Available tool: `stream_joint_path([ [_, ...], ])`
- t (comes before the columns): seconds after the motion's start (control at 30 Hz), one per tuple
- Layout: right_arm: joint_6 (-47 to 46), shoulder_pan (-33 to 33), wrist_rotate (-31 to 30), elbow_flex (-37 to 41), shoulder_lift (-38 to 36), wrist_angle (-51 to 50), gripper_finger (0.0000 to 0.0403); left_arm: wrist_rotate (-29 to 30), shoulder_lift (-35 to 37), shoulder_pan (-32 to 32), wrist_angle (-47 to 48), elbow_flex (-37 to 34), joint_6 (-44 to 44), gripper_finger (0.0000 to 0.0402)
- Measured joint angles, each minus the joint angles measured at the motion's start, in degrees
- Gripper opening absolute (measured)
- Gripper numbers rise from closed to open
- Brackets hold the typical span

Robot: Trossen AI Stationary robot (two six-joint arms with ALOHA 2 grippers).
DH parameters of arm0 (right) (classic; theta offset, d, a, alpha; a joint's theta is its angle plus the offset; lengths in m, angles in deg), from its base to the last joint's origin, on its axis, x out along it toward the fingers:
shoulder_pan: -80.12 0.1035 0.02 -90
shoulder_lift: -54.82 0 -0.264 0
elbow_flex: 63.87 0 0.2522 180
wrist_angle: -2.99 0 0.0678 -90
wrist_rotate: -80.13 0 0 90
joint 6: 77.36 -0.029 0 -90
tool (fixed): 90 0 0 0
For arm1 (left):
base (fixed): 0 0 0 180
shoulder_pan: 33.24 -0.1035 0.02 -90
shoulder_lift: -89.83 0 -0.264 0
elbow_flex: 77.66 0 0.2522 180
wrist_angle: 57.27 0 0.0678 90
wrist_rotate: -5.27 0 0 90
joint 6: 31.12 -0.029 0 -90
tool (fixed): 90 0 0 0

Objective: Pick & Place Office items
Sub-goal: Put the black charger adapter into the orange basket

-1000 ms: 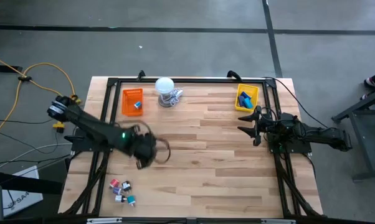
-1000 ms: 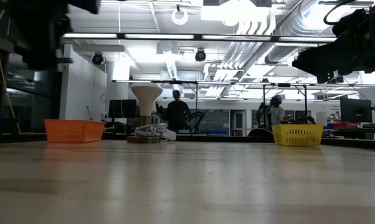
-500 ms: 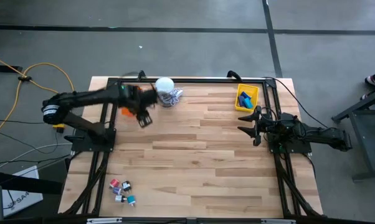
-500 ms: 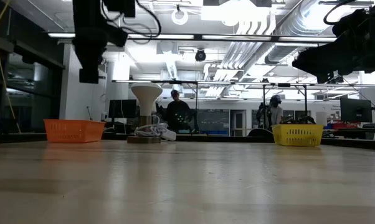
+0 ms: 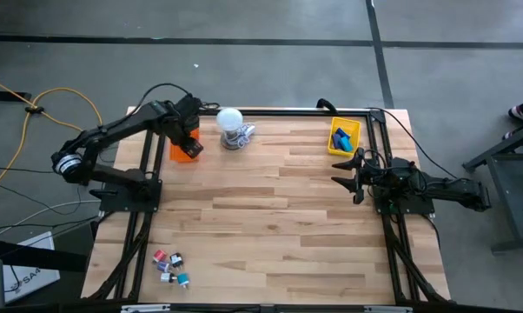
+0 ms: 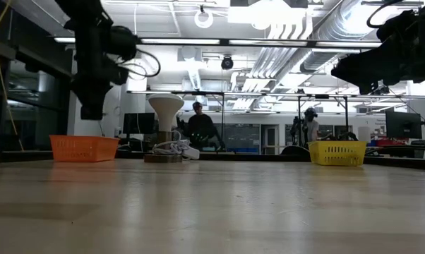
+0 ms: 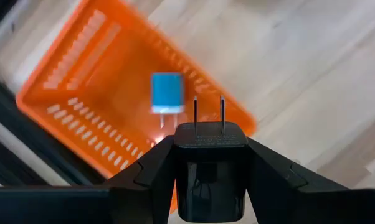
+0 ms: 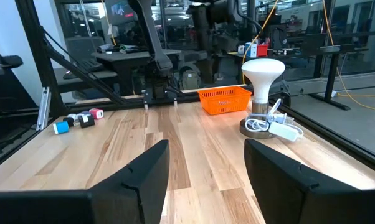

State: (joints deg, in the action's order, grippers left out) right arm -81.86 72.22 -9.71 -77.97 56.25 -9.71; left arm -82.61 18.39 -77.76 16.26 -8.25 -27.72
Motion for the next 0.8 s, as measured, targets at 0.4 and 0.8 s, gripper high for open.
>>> stream_joint_path([
  [0.4,0.00,0.01,0.00,0.01,0.02,0.00,0.0195,0.19,0.00,-7.10,-7.90,-7.66,1.10,0.0155],
  [0.8,0.00,0.00,0.00,0.00,0.00,0.00,0.0195,0.26,-2.60,-7.94,-7.82,-8.27,2.51,0.0156],
])
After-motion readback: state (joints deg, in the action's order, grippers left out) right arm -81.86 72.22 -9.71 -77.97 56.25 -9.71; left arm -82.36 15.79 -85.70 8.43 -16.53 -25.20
